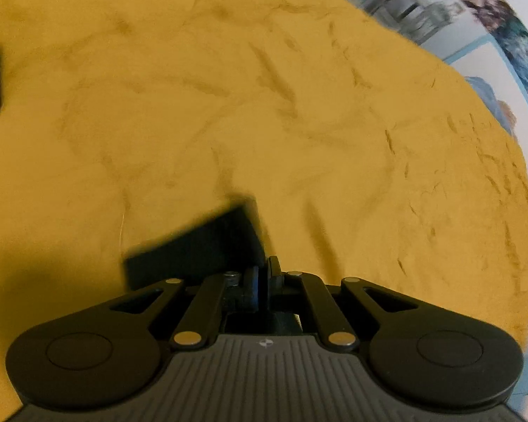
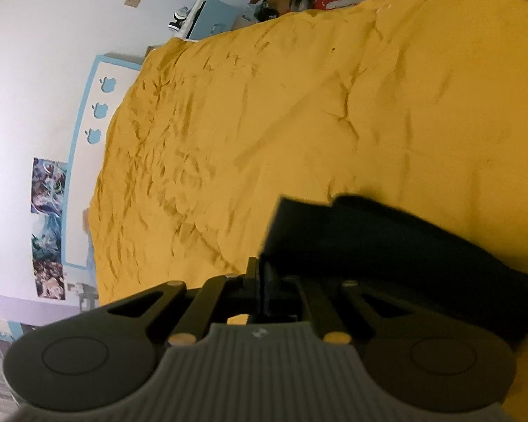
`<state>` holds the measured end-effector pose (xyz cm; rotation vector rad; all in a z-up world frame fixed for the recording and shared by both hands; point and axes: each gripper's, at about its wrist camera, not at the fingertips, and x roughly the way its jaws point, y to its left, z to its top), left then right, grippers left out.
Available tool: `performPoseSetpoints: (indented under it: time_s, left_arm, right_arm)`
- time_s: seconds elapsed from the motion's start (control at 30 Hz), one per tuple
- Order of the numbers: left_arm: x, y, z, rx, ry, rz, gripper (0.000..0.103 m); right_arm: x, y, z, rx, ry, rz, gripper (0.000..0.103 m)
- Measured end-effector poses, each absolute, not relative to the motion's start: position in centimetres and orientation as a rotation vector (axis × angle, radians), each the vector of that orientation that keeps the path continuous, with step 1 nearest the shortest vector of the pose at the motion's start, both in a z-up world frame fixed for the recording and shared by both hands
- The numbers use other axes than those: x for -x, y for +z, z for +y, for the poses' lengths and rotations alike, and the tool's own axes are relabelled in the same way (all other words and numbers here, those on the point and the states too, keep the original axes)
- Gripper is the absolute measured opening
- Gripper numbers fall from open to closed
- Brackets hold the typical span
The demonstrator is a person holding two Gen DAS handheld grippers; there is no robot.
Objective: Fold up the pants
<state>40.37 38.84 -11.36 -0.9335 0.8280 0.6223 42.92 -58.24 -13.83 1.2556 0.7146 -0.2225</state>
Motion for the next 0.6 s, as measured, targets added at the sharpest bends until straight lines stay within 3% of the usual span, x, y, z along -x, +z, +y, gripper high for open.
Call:
performPoseSetpoints:
  time_s: [0.1,0.17,0.27,0.37,0.6]
  left_arm:
    - [-39.4,-10.5,39.7,0.890,0.682,0.701,0.019]
    - [-37.7,-9.4,40.0,0.889,0.717,0.611,0.021]
    - [-36.5,-7.5,37.9,0.785,0.599,0.615,0.030]
    - [-35.2,-6.7,32.0,0.633,0.387,0.664,0.044]
    - [-31.3,-9.7,14.4,0.166,-0.018,0.743,0.048]
  right_arm:
    - [-43.8,-15.1,-59.4,-1.204,-0.314,0.698,0.005]
    - [-43.1,-15.0,-60.0,-1.161,-0.350,0.663,0.005]
    - [-42.1,-12.9,-58.7,-0.943,-0.308,0.647,0.005]
    - [-41.4,-11.0,-55.0,-0.731,-0.195,0.664,0.010]
    - [-41.6,-11.0,-38.4,-0.256,0.207,0.768,0.019]
